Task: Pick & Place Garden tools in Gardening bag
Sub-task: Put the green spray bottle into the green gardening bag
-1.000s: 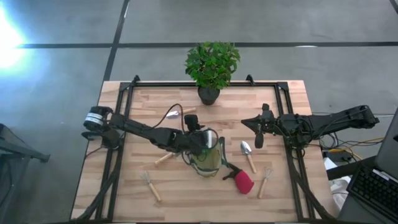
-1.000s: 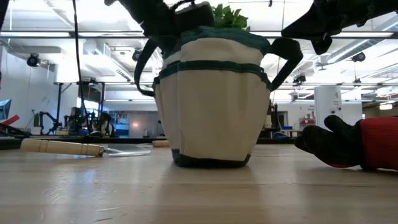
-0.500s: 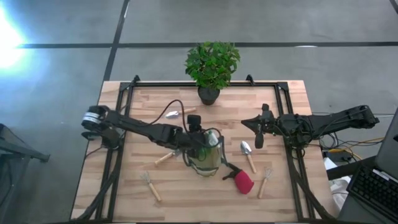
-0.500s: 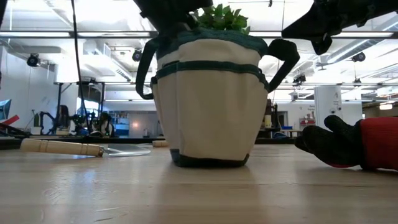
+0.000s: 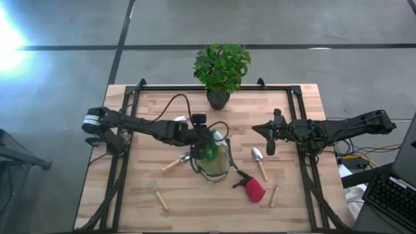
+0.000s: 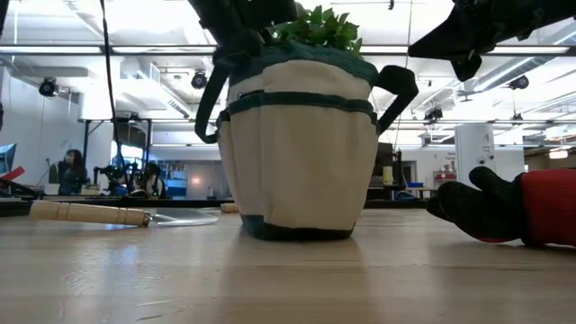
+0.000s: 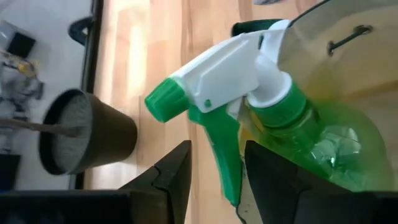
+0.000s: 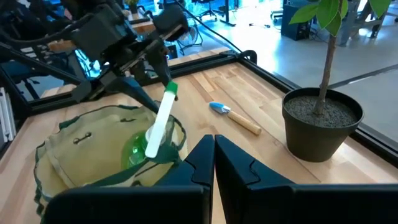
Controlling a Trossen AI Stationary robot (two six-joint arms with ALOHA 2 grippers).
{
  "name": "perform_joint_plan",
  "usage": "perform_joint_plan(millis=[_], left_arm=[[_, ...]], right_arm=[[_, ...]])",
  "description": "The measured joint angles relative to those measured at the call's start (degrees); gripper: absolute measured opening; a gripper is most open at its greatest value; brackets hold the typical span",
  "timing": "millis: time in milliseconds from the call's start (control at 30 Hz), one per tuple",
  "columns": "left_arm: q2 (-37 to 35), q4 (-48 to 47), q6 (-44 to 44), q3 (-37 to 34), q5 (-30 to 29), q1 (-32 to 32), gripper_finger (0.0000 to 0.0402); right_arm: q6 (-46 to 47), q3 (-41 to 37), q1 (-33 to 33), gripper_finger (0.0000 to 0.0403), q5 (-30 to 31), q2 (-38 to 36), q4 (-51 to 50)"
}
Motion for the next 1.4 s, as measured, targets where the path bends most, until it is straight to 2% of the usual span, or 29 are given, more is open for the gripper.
perform_joint_plan(millis=[267, 933, 1133, 1400], left_arm=[[0.0, -0.2, -0.3, -0.4, -0.1, 2.2, 0.0151], [-2.5, 0.1, 0.7, -0.5, -1.9, 3.1, 0.0149], [-5.9, 0.3, 0.2, -0.9, -1.4, 2.6, 0.0147], [-15.6, 9.3, -3.3, -12.3, 2.0, 2.5, 0.0135]], right_arm=[[0.0, 0.0, 0.0, 0.0008, 0.0, 0.0, -0.1], [0.0, -0.3, 0.0, 0.0008, 0.0, 0.0, -0.5], [1.0, -0.4, 0.0, 0.0008, -1.6, 0.0, -0.5], [3.6, -0.4, 0.0, 0.0008, -8.1, 0.0, -0.4]])
